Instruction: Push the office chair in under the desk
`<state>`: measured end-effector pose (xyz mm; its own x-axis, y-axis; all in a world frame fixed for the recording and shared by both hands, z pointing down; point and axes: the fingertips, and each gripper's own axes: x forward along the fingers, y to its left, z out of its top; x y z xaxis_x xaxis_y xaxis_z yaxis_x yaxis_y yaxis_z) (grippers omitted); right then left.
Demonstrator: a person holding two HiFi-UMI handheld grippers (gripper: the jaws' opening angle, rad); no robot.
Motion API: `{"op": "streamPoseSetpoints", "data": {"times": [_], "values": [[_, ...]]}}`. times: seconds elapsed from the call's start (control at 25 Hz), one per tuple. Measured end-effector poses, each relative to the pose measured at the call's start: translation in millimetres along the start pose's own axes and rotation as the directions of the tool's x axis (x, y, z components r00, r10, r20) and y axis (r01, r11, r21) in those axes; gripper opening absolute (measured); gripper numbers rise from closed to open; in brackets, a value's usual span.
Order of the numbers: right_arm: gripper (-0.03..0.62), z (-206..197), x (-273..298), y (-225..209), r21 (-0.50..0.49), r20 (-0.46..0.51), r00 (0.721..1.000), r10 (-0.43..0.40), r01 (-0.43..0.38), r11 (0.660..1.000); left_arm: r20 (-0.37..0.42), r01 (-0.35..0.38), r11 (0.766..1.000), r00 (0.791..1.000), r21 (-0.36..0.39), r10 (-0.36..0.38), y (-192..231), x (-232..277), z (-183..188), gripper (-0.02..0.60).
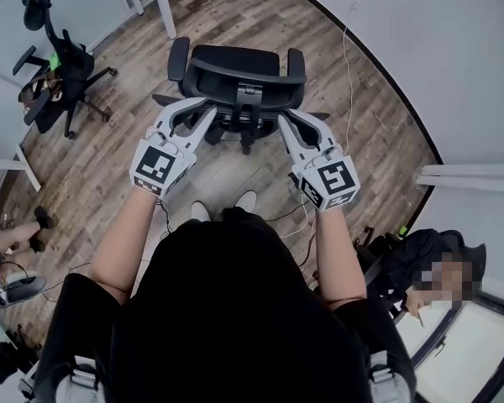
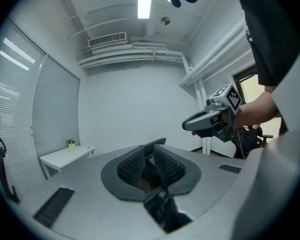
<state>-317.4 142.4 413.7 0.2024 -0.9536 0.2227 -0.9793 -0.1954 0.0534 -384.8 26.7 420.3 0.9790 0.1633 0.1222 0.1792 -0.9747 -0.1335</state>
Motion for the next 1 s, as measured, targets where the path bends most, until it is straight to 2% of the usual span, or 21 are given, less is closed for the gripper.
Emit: {"op": "streamPoseSetpoints", "data": {"times": [0.28,0.4,0.52,0.6,0.76,0.92,1.0], "values": [[0.066,-21,10,-15,0.024,-0.062,0.998,0.009,-0.007,1.000,-0.073,0.007,1.000,0.997,-0.001,-0.007,11,5,-24,0.092],[0.097,-39,16,-19,0.006,-0.134,0.990,0.036,-0.036,0.999,-0.136,0.029,1.000,0.990,0.002,-0.029,12,8,-42,0.115],[0.147,-61,22,-21,-0.023,-0.237,0.968,0.078,-0.086,0.996,-0.203,0.056,0.998,0.978,0.001,-0.055,15,10,-58,0.140],[0.161,-75,26,-23,-0.051,-0.302,0.948,0.096,-0.117,0.992,-0.263,0.084,0.996,0.962,0.033,-0.072,17,12,-70,0.149],[0.173,-95,30,-26,-0.110,-0.390,0.915,0.104,-0.159,0.981,-0.400,0.161,0.970,0.913,0.182,-0.077,20,18,-94,0.167],[0.175,-110,35,-31,-0.146,-0.450,0.886,0.110,-0.195,0.970,-0.466,0.215,0.946,0.881,0.242,-0.081,25,24,-106,0.175],[0.175,-119,37,-33,-0.164,-0.487,0.866,0.112,-0.217,0.962,-0.508,0.256,0.926,0.857,0.277,-0.085,25,27,-113,0.178]]}}
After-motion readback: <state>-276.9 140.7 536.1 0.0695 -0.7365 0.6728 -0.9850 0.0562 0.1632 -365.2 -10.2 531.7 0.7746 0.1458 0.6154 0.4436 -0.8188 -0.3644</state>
